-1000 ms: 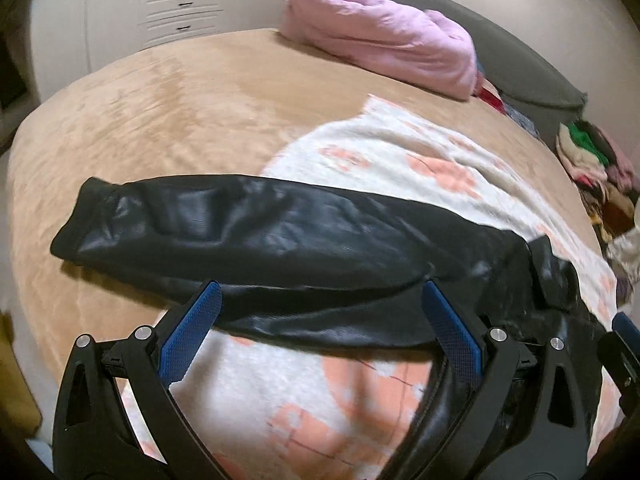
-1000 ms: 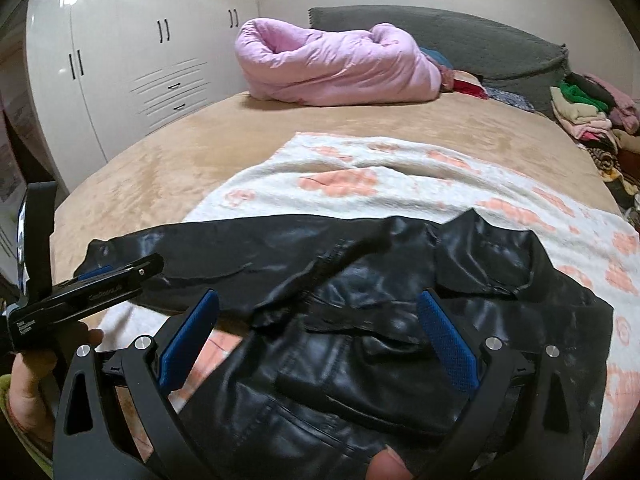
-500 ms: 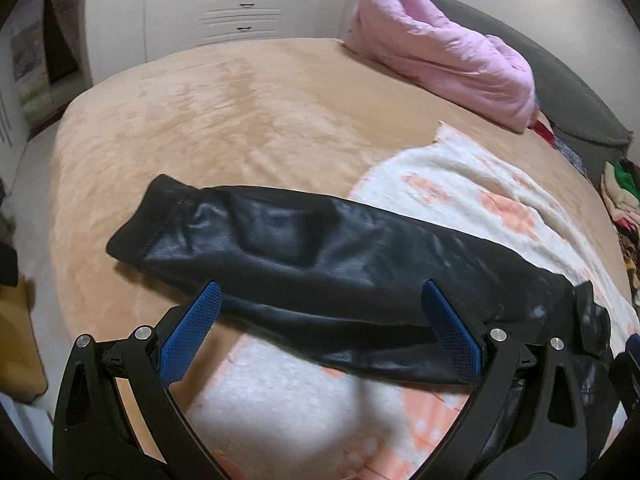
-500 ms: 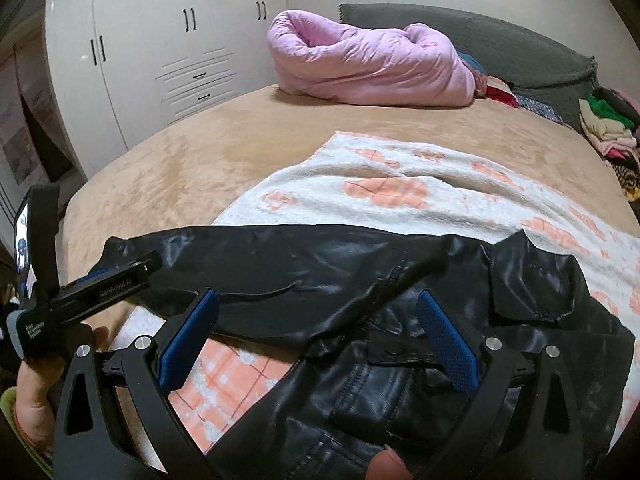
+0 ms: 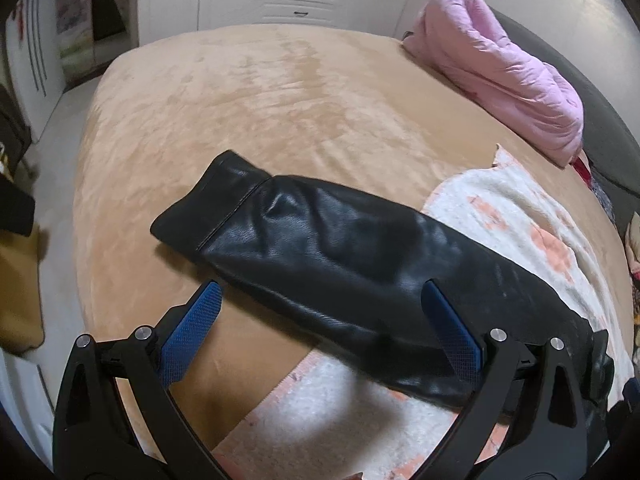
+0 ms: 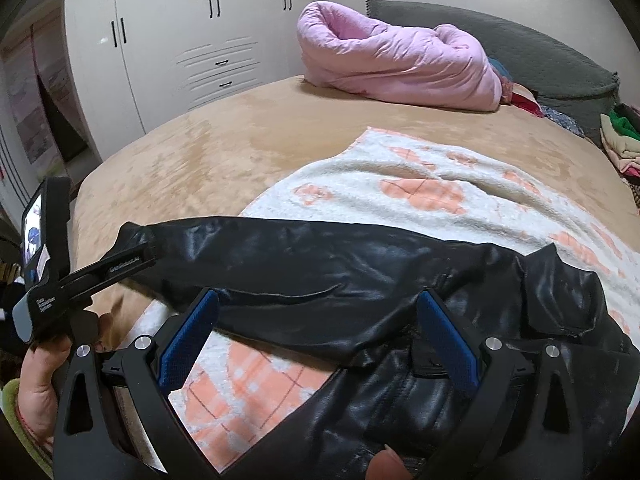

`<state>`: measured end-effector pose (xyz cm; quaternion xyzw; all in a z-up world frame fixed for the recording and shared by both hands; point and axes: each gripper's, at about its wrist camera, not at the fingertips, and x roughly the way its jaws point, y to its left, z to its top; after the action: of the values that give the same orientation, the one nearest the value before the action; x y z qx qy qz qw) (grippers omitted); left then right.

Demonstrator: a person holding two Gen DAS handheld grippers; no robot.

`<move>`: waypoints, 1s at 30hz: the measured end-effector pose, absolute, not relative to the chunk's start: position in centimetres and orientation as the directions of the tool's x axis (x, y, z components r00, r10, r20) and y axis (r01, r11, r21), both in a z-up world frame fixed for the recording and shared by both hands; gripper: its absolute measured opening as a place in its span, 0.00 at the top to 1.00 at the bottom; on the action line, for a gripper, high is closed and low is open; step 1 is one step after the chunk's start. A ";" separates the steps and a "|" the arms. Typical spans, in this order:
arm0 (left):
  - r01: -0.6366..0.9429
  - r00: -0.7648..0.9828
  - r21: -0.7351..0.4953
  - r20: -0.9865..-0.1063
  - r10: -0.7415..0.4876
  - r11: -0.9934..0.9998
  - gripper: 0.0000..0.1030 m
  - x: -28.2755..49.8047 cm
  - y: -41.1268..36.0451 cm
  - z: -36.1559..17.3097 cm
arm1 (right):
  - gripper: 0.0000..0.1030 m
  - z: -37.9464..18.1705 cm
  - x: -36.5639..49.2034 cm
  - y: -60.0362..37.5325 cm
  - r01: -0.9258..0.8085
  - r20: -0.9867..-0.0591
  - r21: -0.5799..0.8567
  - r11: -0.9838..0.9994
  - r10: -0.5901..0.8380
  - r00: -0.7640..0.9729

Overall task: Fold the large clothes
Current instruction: 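Grasp the sleeve cuff with the left tool and lift it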

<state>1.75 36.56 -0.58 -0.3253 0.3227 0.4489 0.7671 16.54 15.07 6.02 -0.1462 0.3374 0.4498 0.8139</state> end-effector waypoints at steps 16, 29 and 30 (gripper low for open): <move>-0.918 0.379 -0.287 -0.841 0.386 0.275 0.09 2.6 41.2 -4.9 | 0.04 3.2 17.8 12.5 -0.777 -0.695 0.171 0.607 0.632 0.341; -0.769 0.632 -0.467 -0.658 0.410 0.436 0.97 3.2 38.9 -0.4 | 0.04 2.4 17.8 4.9 -0.675 -0.675 0.266 0.689 0.633 0.380; -0.754 0.650 -0.474 -0.637 0.414 0.454 0.97 3.2 38.5 0.2 | 0.04 2.3 17.8 4.1 -0.664 -0.674 0.273 0.697 0.630 0.385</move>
<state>3.20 38.47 0.20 -0.3836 0.2217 0.3547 0.8233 17.81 4.15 2.33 -0.0209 0.3955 0.3889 0.8318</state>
